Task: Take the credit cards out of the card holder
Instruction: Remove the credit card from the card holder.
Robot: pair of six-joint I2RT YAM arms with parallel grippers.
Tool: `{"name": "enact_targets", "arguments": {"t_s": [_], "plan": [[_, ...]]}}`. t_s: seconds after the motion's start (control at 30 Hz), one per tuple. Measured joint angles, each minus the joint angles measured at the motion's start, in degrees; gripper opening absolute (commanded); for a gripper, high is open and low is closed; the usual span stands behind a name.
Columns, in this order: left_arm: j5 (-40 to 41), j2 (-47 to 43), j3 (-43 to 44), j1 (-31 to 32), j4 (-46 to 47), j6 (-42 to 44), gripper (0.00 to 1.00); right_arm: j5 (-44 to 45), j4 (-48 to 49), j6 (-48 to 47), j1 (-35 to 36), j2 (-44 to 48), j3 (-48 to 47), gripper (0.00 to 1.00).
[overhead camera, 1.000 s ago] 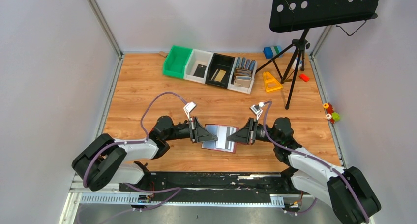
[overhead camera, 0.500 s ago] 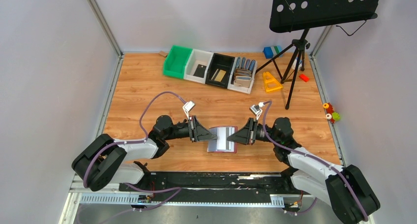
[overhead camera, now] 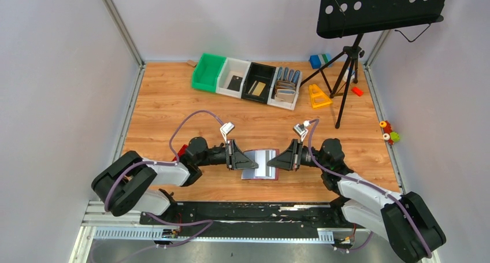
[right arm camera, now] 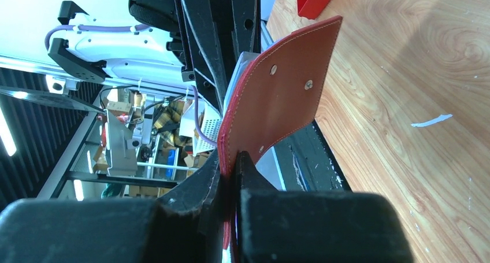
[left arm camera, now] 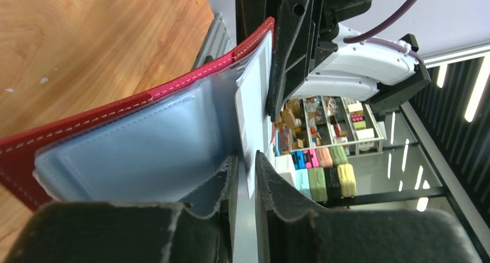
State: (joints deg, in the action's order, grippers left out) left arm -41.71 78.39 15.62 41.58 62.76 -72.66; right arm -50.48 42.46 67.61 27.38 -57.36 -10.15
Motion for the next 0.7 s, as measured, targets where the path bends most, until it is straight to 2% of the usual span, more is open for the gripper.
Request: {"name": "enact_targets", "arguments": {"t_s": [0.07, 0.1, 0.17, 0.23, 0.27, 0.5, 0.7], "plan": [[0.00, 1.03, 0.07, 0.61, 1.07, -0.66, 0.03, -0.28, 0.57, 0.24, -0.07, -0.35, 0.02, 0.01], [-0.02, 1.62, 0.07, 0.79, 1.84, -0.90, 0.00, -0.55, 0.76, 0.26, -0.09, -0.44, 0.02, 0.02], [-0.02, 2.49, 0.07, 0.76, 3.34, -1.49, 0.00, -0.63, 1.07, 0.24, -0.20, -0.55, 0.04, 0.09], [0.00, 3.08, 0.07, 0.76, 4.85, -2.01, 0.00, -0.70, 1.16, 0.28, -0.31, -0.57, 0.04, 0.24], [0.00, 3.23, 0.07, 0.74, 5.29, -2.10, 0.00, -0.66, 1.27, 0.42, -0.35, -0.57, 0.04, 0.27], [0.09, 4.24, 0.07, 0.59, 8.20, -3.34, 0.00, -0.57, 1.57, 0.87, -0.35, 0.59, 0.74, 0.28], [0.07, 4.24, -0.09, -0.11, 9.88, -3.91, 0.00, -0.59, 1.44, 0.87, -0.35, 1.53, 0.90, 0.23]]}}
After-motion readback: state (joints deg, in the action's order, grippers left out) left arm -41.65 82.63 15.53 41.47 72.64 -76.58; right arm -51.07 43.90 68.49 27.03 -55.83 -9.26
